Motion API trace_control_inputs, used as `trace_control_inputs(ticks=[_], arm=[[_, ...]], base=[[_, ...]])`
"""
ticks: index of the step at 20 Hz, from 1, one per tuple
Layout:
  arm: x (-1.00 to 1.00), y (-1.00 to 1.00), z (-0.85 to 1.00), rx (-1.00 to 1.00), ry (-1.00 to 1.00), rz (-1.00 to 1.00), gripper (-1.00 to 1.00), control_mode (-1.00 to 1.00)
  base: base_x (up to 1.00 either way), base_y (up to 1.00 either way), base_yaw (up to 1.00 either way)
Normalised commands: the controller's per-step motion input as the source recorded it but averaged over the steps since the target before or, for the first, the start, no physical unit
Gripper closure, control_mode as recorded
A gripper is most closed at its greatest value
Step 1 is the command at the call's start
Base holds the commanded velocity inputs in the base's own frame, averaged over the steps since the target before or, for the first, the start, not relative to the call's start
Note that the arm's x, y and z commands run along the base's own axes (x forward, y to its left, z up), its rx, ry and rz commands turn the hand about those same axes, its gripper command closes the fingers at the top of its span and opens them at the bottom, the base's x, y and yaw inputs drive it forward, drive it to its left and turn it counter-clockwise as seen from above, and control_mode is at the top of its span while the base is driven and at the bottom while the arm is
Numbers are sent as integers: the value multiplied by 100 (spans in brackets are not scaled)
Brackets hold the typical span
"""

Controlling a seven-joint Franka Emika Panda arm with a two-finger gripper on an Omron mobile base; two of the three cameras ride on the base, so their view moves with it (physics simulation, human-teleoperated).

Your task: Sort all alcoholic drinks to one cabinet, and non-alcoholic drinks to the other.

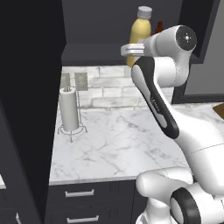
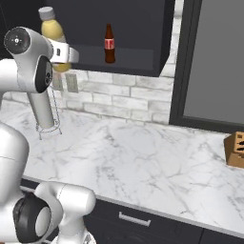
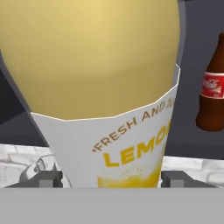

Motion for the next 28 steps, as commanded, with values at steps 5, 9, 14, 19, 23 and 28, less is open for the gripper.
trace_control_inputs(ticks=[5, 9, 14, 19, 23, 28], arm=[[30, 11, 3, 0, 0, 0, 100, -100], [30, 8, 1, 0, 0, 0, 100, -100], [28, 4, 1, 1, 0, 0, 100, -100], [27, 4, 0, 1, 0, 0, 100, -100], [29, 5, 0, 0, 0, 0, 100, -100], [29, 4, 0, 0, 0, -1, 100, -100]], base=[[0, 0, 0], [0, 0, 0], [0, 0, 0], [0, 0, 0], [0, 0, 0], [0, 0, 0]])
